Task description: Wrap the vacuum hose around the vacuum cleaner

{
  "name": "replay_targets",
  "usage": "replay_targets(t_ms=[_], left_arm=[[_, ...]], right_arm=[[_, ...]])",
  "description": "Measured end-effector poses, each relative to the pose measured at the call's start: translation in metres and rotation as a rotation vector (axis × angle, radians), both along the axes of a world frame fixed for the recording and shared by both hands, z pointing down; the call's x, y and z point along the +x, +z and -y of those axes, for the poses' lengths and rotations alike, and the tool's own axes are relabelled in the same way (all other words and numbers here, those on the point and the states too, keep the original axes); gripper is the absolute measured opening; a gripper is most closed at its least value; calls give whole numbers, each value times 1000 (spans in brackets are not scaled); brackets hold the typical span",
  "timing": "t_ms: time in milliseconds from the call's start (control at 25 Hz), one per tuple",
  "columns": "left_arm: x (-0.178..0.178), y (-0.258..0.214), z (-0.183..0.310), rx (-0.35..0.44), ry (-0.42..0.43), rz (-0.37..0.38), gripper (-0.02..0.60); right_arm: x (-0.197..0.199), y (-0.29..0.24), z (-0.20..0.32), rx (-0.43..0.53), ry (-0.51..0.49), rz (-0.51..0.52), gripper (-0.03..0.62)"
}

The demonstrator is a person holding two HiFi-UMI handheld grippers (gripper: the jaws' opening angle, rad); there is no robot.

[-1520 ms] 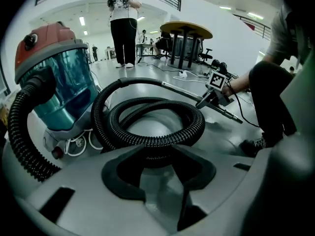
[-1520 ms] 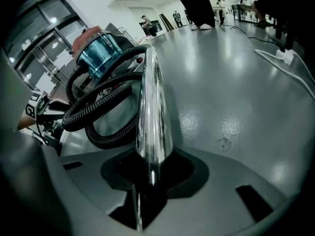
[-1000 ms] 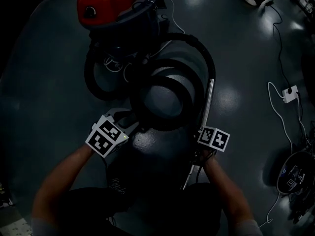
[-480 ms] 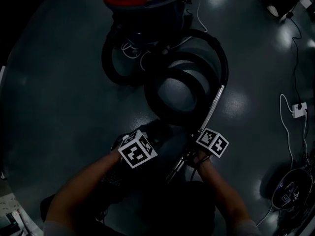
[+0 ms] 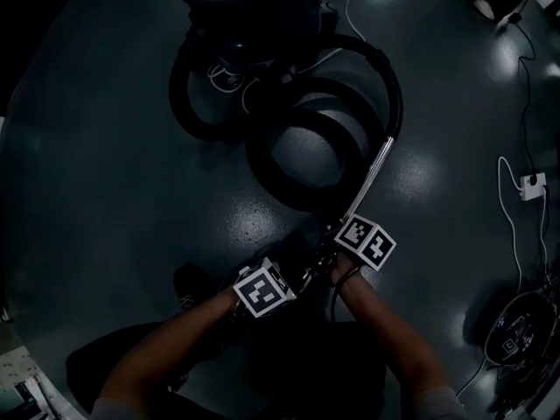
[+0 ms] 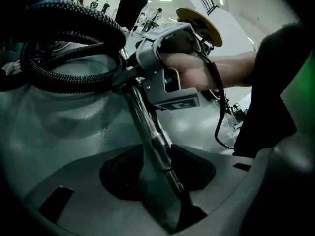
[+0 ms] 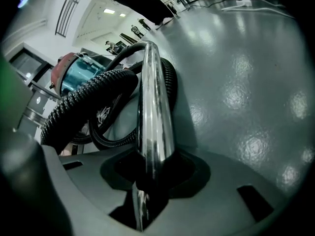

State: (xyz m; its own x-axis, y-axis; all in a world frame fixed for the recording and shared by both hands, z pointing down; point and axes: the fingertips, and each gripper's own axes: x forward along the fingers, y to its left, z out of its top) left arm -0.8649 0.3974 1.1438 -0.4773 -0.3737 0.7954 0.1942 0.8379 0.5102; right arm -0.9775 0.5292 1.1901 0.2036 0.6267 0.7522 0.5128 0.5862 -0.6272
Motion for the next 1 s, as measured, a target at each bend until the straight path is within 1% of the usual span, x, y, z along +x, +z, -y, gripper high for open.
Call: replay_targets(t_ms=[160, 240, 320, 440, 520, 600, 680, 800, 880, 1000], left_arm=[[-6, 13, 3, -12, -36, -27, 164], [-8, 17, 4, -24, -31, -46, 164], [-13, 19, 6, -56, 3, -65, 164], [-19, 20, 9, -107, 84, -73, 164], [-20, 22, 10, -100, 104, -80, 164], [-20, 23, 11, -70, 102, -87, 164], [-21, 22, 12, -57, 108, -91, 164], [-25, 21, 19, -56, 154, -94, 164], [-27, 22, 25, -48, 187, -94, 164], [-33, 21, 26, -51, 211, -88, 163]], right_arm=[[-5, 2, 3, -8, -31, 56, 130], [-8, 4, 2, -2, -43, 88, 130], [-11, 4, 2, 12, -59, 122, 130], [-12, 3, 3, 11, -114, 158, 135], [-10, 3, 4, 4, -160, 168, 157], [-8, 2, 4, 3, -215, 172, 191], [-6, 3, 7, 10, -277, 166, 195], [-6, 3, 18, 39, -365, 138, 195], [-8, 4, 25, 62, -394, 139, 195], [-11, 2, 31, 44, -393, 129, 195]])
